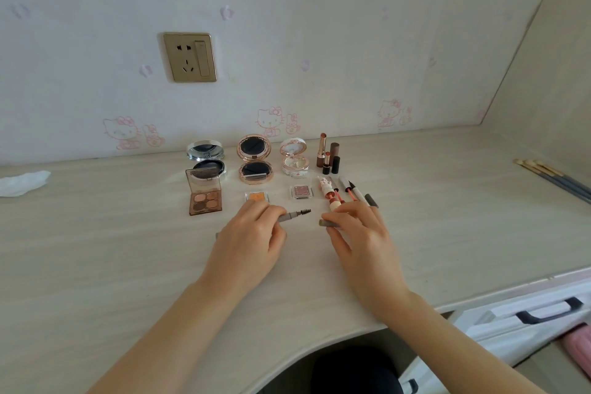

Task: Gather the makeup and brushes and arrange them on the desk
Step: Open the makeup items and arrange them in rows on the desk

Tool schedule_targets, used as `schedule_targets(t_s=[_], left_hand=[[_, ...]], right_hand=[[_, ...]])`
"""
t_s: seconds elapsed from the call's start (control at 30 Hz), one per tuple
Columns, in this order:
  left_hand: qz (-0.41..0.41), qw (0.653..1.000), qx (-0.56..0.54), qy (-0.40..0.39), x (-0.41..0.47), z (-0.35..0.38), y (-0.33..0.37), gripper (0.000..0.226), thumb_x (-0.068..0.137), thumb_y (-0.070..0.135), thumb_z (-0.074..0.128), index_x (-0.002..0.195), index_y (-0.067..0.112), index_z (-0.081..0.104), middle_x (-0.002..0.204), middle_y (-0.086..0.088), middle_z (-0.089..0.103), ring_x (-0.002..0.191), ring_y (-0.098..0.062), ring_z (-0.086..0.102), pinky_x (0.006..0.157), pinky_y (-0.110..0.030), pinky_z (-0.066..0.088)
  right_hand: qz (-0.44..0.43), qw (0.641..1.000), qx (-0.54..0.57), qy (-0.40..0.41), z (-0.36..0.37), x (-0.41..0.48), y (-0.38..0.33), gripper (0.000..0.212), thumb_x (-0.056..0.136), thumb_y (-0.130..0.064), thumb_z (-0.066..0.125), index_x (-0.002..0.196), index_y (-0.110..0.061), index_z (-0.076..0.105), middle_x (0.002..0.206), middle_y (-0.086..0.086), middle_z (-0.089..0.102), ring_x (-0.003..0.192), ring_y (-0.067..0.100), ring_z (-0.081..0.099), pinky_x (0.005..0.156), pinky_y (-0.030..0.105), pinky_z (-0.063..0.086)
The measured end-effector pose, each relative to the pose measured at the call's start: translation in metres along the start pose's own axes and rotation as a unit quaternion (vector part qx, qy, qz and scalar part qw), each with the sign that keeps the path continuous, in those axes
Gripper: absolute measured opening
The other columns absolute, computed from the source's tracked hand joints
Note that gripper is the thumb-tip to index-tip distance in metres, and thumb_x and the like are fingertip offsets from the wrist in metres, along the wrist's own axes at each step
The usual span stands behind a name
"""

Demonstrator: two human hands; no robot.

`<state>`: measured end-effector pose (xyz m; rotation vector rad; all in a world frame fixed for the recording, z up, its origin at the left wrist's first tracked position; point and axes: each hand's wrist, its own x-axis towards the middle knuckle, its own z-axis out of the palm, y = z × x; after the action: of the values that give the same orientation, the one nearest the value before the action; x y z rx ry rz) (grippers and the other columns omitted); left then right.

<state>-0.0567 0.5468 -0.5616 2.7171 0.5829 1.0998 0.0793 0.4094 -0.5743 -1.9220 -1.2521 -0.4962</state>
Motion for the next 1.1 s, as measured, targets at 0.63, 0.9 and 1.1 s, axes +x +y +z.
schedule_targets(t_s=[0.63, 0.9, 1.1], left_hand=[[-0.044, 0.977, -0.201, -0.056, 0.018, 0.011, 0.062, 0.015, 0.088, 0.028, 0.062, 0.099, 0.036, 0.055, 0.07, 0.008, 0.058, 0.065, -0.011, 0.057, 0.062, -0.033, 0.05], [-0.013, 0.983, -0.172, -0.067, 0.032, 0.042, 0.091, 0.017, 0.088, 0.027, 0.062, 0.104, 0.028, 0.067, 0.088, 0.014, 0.062, 0.088, -0.006, 0.052, 0.077, -0.025, 0.047], [-0.007, 0.99, -0.121, -0.075, 0.051, 0.072, 0.112, 0.02, 0.088, 0.034, 0.062, 0.106, 0.026, 0.067, 0.081, 0.013, 0.063, 0.091, -0.009, 0.048, 0.078, -0.029, 0.044]], right_hand=[[0.15, 0.976, 0.113, -0.108, -0.043, 0.006, 0.024, 0.021, 0.091, -0.02, 0.058, 0.109, -0.032, 0.059, 0.086, -0.009, 0.064, 0.083, 0.003, 0.059, 0.069, 0.017, 0.046], [0.166, 0.977, 0.049, -0.124, -0.068, 0.009, 0.067, 0.024, 0.087, -0.013, 0.059, 0.105, -0.028, 0.062, 0.087, -0.018, 0.06, 0.083, 0.002, 0.055, 0.067, 0.008, 0.037], [0.156, 0.977, 0.003, -0.143, -0.073, 0.014, 0.1, 0.025, 0.085, -0.016, 0.064, 0.108, -0.025, 0.063, 0.086, -0.014, 0.061, 0.077, 0.003, 0.054, 0.064, 0.005, 0.038]])
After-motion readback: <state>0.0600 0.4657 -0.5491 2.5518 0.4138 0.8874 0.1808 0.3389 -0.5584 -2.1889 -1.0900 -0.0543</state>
